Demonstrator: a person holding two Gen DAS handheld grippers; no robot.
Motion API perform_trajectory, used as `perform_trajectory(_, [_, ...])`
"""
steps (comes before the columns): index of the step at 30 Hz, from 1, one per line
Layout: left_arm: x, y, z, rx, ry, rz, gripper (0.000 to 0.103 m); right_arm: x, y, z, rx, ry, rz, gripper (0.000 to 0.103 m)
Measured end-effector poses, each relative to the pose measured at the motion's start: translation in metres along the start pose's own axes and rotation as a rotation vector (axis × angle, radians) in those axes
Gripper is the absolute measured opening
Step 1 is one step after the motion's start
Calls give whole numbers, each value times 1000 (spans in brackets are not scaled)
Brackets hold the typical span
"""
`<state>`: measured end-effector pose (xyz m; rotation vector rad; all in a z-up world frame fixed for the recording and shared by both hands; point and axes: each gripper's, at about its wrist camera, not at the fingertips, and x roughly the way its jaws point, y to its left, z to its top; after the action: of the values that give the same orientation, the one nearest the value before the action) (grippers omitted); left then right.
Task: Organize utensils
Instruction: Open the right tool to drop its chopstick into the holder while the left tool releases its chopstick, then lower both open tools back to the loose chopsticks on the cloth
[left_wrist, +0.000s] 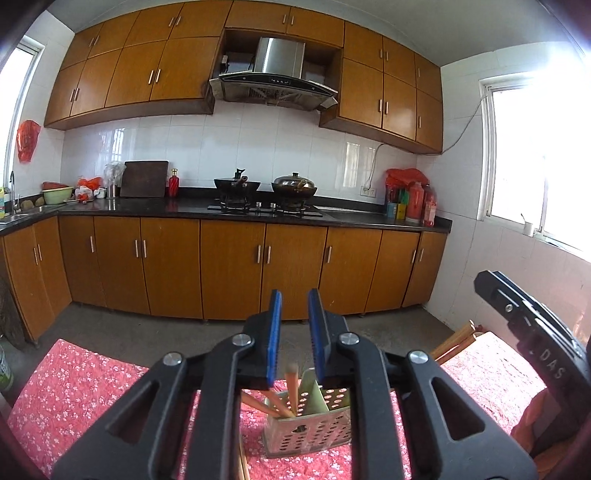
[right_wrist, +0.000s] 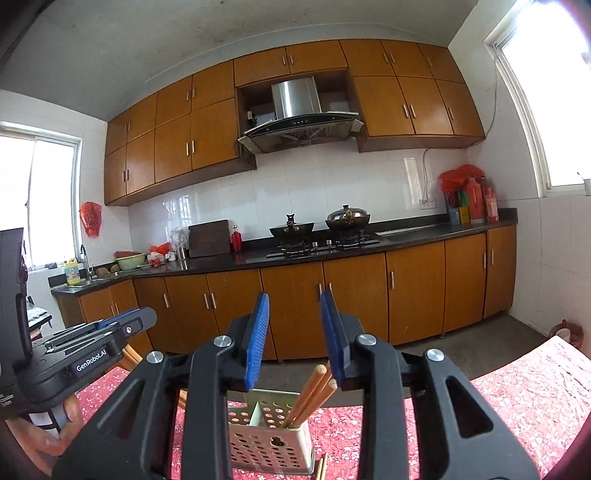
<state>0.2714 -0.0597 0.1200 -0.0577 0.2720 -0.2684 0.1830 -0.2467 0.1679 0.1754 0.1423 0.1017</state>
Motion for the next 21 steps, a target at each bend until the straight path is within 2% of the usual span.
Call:
perform_trajectory(7, [-25,1,5,19,-24,29,21,-27,-9,5,0,10,-34,30])
perform_trajectory(12, [-54,10,-1,30,-26,63,23,-49,-20,-10,-4,92,-73,30])
perform_trajectory(16, [-81,25,-21,40,2,116,24,-62,-30,-39,-11,220,-113,30])
perform_trajectory(21, [-102,42,-66,76,85,174,27,-64,-40,-93,-3,448,-136,30])
